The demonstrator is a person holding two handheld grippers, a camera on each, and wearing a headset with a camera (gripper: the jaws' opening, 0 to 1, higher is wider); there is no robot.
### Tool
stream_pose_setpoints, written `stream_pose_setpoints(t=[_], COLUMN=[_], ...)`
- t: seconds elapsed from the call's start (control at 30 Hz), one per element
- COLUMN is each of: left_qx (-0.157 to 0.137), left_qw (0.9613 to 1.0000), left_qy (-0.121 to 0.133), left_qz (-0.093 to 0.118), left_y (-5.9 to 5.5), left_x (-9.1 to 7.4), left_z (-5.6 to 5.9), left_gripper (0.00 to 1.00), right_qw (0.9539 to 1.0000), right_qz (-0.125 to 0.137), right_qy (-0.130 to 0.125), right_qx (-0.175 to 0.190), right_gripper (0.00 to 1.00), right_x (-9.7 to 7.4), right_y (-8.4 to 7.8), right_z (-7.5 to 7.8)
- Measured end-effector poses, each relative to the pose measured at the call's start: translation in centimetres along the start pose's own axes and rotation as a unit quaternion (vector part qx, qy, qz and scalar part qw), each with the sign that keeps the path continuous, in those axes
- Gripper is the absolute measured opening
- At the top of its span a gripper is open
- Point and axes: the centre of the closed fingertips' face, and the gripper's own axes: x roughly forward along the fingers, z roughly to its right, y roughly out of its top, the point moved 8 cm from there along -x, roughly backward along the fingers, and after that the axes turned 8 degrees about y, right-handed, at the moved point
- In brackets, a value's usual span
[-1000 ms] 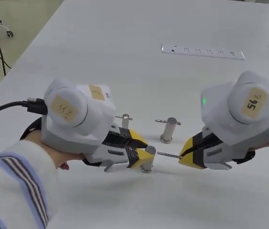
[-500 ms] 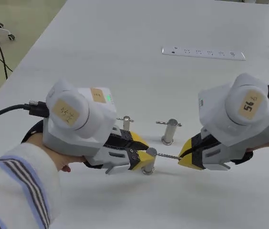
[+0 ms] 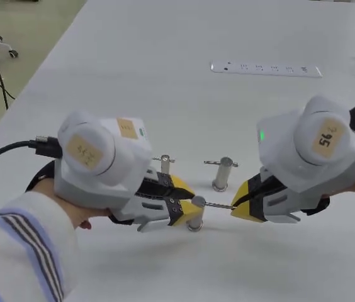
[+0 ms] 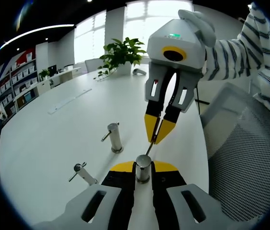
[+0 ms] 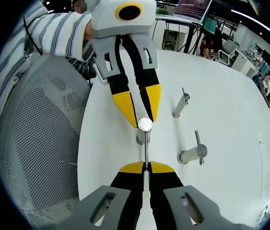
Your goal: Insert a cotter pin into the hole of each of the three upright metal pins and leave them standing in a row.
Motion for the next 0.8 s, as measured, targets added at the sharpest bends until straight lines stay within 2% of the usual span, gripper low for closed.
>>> stream_pose_setpoints(t=[0.07,0.1,0.17,0.47,0.6,0.8], left_qx=[0.0,0.0,0.001,-0.001,0.002,0.006], left_qw=[1.0,1.0,1.0,1.0,1.0,1.0], left_qy=[0.0,0.001,0.001,0.001,0.0,-0.001], left_qz=[-0.001,-0.001,-0.002,-0.003,-0.006,-0.007], left_y=[0.0,0.0,0.0,0.0,0.1,0.0], left_x=[0.0,0.0,0.0,-0.2,-0.2,-0.3], left_z=[0.0,0.0,0.0,0.2,0.2,0.2], left_gripper=[0.09,0.09,0.09,0.08,0.08,0.08], right_qw=[1.0,0.9997,0.9998,0.9983,0.998,0.9969], right_qz=[0.008,0.025,0.02,0.052,0.055,0.057], right_qy=[-0.001,0.005,0.005,0.024,0.029,0.036], right_qx=[-0.005,0.007,0.005,0.008,-0.008,-0.04], right_gripper=[0.0,0.0,0.0,0.0,0.0,0.0], right_x=[-0.2,-0.3,-0.3,0.6,1.0,1.1], right_y=[0.2,0.5,0.5,2.0,2.5,2.1], right_z=[0.1,0.1,0.2,-0.2,0.1,0.4])
